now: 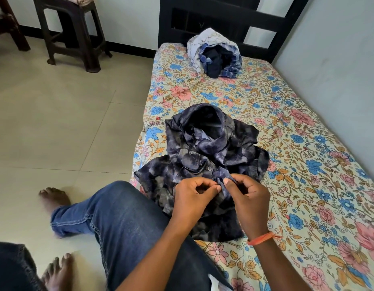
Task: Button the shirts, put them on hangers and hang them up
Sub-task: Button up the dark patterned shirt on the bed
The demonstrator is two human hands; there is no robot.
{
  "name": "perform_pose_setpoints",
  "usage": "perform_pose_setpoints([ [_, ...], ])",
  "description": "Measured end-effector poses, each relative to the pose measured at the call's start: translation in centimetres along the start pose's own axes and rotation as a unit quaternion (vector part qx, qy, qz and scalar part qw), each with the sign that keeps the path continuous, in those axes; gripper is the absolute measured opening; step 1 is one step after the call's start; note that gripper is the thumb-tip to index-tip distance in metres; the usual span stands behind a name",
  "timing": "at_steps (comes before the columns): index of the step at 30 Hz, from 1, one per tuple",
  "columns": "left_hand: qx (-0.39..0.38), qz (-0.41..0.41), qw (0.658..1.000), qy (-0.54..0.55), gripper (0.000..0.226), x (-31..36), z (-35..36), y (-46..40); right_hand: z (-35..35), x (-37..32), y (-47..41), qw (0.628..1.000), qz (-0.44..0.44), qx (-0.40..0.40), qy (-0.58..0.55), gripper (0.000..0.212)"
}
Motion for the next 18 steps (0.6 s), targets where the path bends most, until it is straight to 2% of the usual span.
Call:
perform_pose_setpoints([
  [2, 0.018, -0.012, 1.000, -0.004, 0.009, -0.1, 0.0, 0.0, -0.1, -0.2, 0.0, 0.999, -0.041, 0.010, 0.016, 0.017],
  [5, 0.051, 0.045, 0.995, -0.075, 0.014, -0.3, 0.0, 0.1, -0.3, -0.5, 0.1, 0.991, -0.123, 0.045, 0.028, 0.002],
  [9, 0.035, 0.081, 0.992, -0.094, 0.017, -0.1, 0.3, 0.3, 0.1, -0.2, 0.8, 0.950, -0.289, 0.037, 0.109, 0.003],
  [11, 0.015, 0.059, 0.996, -0.058, 0.018, -0.1, 0.4, 0.3, 0.4, 0.6, 1.0, 0.949, -0.290, 0.026, 0.123, 0.003],
  [14, -0.012, 0.041, 0.999, -0.023, 0.013, 0.0, 0.3, 0.3, 0.4, 1.4, 0.6, 0.969, -0.224, 0.015, 0.099, 0.006],
  [18, -0.012, 0.059, 0.998, -0.022, 0.010, -0.1, 0.3, 0.3, 0.5, 1.7, 0.8, 0.963, -0.242, -0.037, 0.110, 0.016],
])
Point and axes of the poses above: each hand's wrist, its own y-axis away from the middle knuckle, its own z-axis out of the palm, x = y × z, the point moved 2 cm from there along -y, towards the middle knuckle, and after that the axes turned 14 degrees about x, right-handed, at the moved point
